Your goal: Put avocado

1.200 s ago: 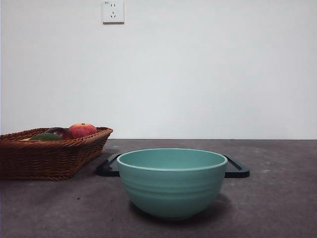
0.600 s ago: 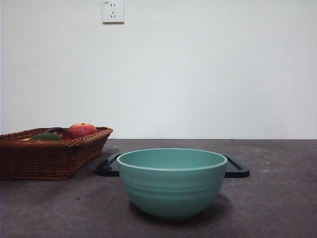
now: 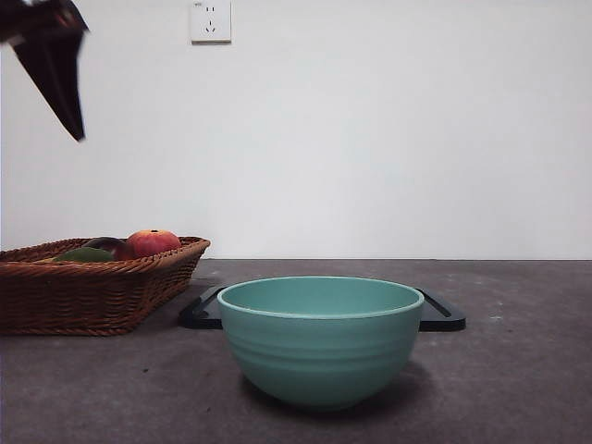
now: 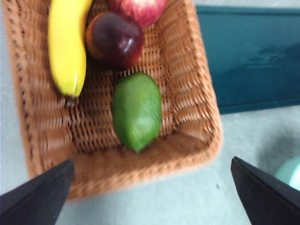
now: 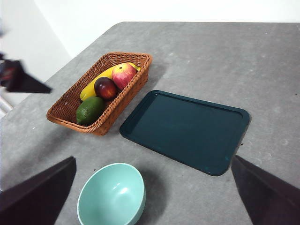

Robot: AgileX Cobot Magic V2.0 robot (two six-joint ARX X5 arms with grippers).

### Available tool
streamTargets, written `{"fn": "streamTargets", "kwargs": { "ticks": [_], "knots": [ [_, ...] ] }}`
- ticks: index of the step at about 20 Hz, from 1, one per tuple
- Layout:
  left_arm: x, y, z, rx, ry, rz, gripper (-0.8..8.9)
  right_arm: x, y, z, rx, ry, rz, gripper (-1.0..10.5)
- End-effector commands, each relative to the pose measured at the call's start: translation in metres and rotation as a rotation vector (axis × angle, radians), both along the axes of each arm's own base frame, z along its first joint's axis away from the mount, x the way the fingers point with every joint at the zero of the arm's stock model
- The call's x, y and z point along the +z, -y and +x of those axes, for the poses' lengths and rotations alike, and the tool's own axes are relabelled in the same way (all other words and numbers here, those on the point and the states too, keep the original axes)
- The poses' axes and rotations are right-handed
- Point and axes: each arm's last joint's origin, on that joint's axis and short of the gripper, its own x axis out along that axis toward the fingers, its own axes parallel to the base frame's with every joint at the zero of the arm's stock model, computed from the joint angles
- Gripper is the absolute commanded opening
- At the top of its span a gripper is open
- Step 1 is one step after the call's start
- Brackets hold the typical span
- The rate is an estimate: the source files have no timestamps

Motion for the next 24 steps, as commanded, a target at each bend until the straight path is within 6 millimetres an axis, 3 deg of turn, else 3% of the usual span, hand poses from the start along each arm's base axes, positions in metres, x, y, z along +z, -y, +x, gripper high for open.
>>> {"fn": "streamTargets", "kwargs": {
  "ticks": [1,8,16,18,21,24],
  "knots": [
    [-0.007,0.006,0.028,-0.021,-0.032,0.021,6.52,0.007,0.0,-0.001,0.007,0.032,-0.002,6.6],
    [-0.056,0.027,0.075,-0.07,-0.122,0.074,6.51,0.007,0.0,-0.001,0.007,0.032,-0.002,6.6],
    [-0.096,0.033,0.092,-0.064,-0.213,0.125,6.31,0.007,0.0,-0.001,0.007,0.032,-0.002,6.6],
    [-0.102,0.033,0.094,-0.064,-0.228,0.128,5.4,0.007,0.0,-0.001,0.007,0.032,-0.002,6.6],
    [-0.108,0.033,0.096,-0.065,-0.245,0.13,5.03,0.007,0.0,-0.001,0.007,0.032,-0.002,6.6],
    [-0.108,0.033,0.096,-0.065,-0.247,0.13,1.98,0.007,0.0,-0.001,0.007,0.032,-0.002,6.6]
  ]
}}
